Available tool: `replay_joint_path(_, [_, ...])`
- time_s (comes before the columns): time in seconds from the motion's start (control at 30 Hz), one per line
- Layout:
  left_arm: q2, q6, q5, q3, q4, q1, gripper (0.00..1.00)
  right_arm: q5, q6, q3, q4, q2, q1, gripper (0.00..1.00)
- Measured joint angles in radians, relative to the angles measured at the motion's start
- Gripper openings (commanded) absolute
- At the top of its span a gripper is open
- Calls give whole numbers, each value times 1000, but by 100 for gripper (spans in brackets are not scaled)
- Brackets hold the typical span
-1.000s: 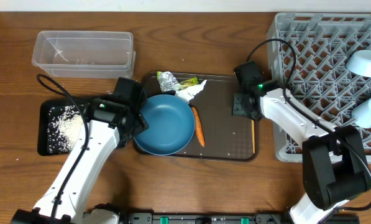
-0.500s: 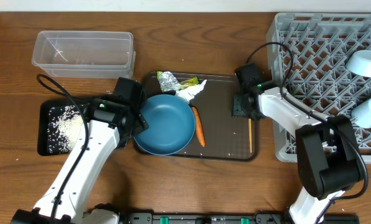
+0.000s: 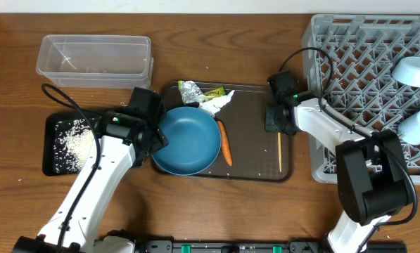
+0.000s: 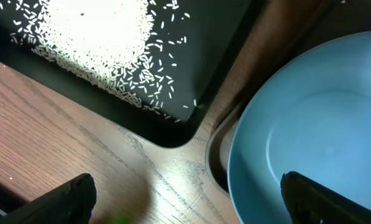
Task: Sort waste into correct bins and load items into the dishwasher rack
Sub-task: 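Grasp the remaining wooden chopstick with the right gripper, then carry the chopstick right and stand it in the dish rack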
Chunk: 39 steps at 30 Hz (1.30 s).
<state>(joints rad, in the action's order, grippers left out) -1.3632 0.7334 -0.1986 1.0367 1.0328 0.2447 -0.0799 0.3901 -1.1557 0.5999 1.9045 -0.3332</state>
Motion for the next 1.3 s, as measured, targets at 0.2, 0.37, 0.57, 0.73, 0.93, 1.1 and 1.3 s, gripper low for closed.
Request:
replay_joint_path(0.2, [0,0,0,0,0,0,98,86,-12,-58,68,-6,13,1])
replay_joint_path(0.37, [0,0,0,0,0,0,98,127,-89,-221,95,-85,91,1])
replay_joint_path(0.57, [0,0,0,0,0,0,98,124,-206,-379,94,-228,245,1])
replay_joint_path(0.73, [0,0,0,0,0,0,98,122,-291,-394,61,-230,389,1])
replay_joint_path(0.93, [0,0,0,0,0,0,98,198,-333,-393,18,-165,468,1])
replay_joint_path(1.1, [0,0,0,0,0,0,98,272,-343,-393,-19,-81,473,4])
replay_joint_path(1.3, [0,0,0,0,0,0,98,320,-351,-391,-28,2,467,70])
